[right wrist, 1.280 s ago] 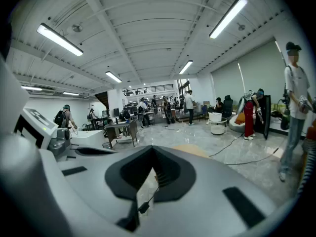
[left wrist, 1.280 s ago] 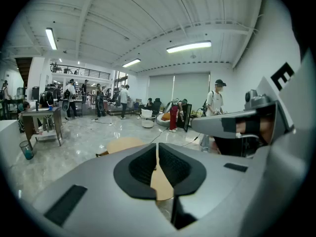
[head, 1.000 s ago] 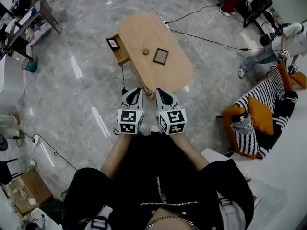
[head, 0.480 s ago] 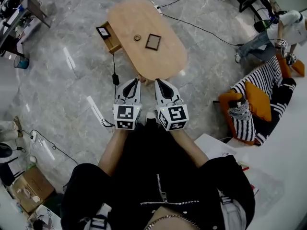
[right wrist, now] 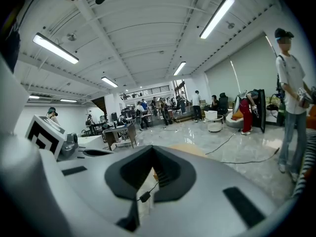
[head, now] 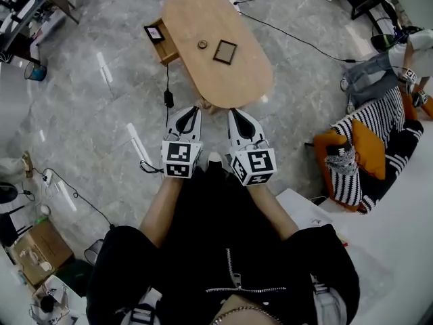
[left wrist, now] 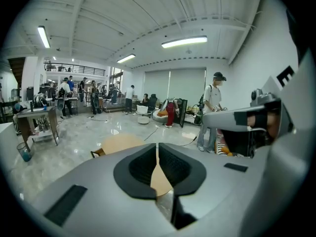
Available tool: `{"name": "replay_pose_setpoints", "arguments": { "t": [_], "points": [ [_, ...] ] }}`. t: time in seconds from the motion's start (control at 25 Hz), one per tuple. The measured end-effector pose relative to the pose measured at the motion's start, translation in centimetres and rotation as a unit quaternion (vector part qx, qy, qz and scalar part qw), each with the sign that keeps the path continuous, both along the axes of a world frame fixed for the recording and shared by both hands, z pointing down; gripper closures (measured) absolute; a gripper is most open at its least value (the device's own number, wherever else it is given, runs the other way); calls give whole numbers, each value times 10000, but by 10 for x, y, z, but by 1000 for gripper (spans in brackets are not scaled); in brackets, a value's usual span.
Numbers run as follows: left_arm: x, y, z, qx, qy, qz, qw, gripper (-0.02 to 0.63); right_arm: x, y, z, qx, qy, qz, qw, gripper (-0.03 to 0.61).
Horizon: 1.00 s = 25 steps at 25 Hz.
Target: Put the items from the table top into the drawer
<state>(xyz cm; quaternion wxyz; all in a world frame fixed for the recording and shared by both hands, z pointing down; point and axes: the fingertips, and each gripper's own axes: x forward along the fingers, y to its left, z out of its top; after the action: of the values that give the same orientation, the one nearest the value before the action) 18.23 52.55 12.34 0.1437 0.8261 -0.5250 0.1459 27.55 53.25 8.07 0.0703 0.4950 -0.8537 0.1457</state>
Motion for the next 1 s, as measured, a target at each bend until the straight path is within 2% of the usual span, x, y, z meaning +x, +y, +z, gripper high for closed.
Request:
{"name": "replay_pose_setpoints", "arguments": {
  "t": [0.2,0.36,0.56,1.0],
  "points": [
    [-7,-3,13,-91,37,-116,9999,588,5,-4,10,-94,1,84,9999,569],
    [-14,-20,21,-145,17,4,9999,588,-2,-22,22,-192,51,222,9996,569],
    [-30,-47,19,-151,37,218,9996,588,-28,-54,22,-207,-37,374,9991,569],
    [-75,-101,19,-222,159,354,9990,588,-83,-106,19,-269,-5,475,9985,569]
  ]
}}
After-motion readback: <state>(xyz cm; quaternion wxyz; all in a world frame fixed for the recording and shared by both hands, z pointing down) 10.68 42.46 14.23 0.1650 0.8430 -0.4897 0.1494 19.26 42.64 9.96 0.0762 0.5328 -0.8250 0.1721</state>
